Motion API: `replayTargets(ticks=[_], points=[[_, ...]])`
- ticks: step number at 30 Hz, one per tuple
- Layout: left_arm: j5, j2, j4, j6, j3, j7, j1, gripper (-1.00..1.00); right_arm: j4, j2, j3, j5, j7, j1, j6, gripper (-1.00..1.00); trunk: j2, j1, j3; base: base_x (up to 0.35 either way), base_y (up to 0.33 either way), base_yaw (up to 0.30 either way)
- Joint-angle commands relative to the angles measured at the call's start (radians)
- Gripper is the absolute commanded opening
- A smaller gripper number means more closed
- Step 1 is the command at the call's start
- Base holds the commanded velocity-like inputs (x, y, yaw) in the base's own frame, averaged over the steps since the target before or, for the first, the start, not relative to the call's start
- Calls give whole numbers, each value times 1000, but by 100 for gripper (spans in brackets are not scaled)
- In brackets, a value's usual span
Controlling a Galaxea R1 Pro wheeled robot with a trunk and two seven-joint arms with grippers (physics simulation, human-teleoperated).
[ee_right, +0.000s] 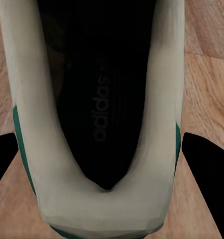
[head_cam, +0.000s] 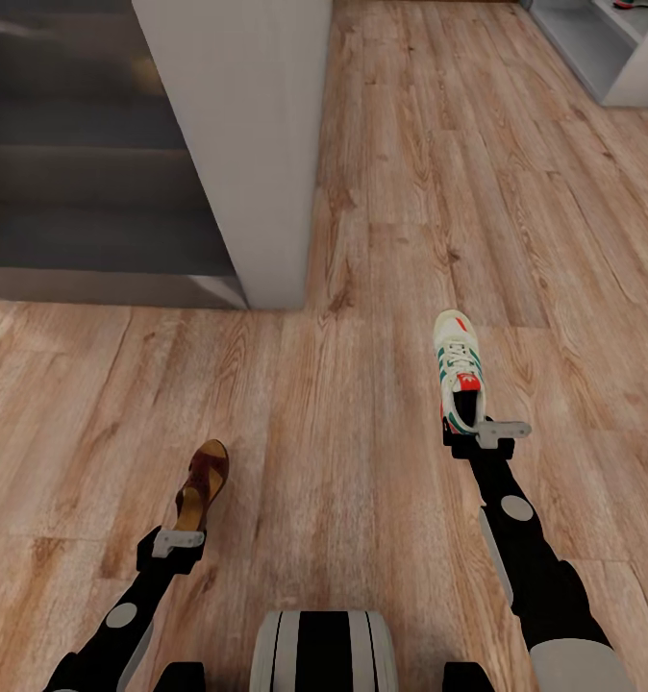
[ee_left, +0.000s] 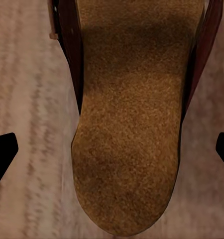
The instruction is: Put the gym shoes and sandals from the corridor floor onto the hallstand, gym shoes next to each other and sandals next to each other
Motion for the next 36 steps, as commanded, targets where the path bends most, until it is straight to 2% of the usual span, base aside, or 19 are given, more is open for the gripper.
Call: replayTargets(ticks=[1, 11, 28, 31, 36], points=[[-9, -1, 0, -4, 8, -7, -1, 100, 0, 0, 0, 10, -4, 0, 0, -100, 0, 0, 0, 0, 0, 0], [-9, 0, 0, -4, 8, -6, -1, 100, 0, 0, 0, 10, -4, 0, 0, -100, -2, 4, -41, 0, 0, 0], [-9, -1, 0, -4, 8, -6, 0, 100, 0, 0, 0, 10, -4, 0, 0, -100, -2, 4, -46, 0, 0, 0], [-9, -1, 1, -4, 9, -6, -1, 100, 0, 0, 0, 10, -4, 0, 0, -100, -3, 5, -58, 0, 0, 0], [-9, -1, 1, -4, 8, -6, 0, 100, 0, 0, 0, 10, -4, 0, 0, -100, -3, 5, -58, 0, 0, 0]])
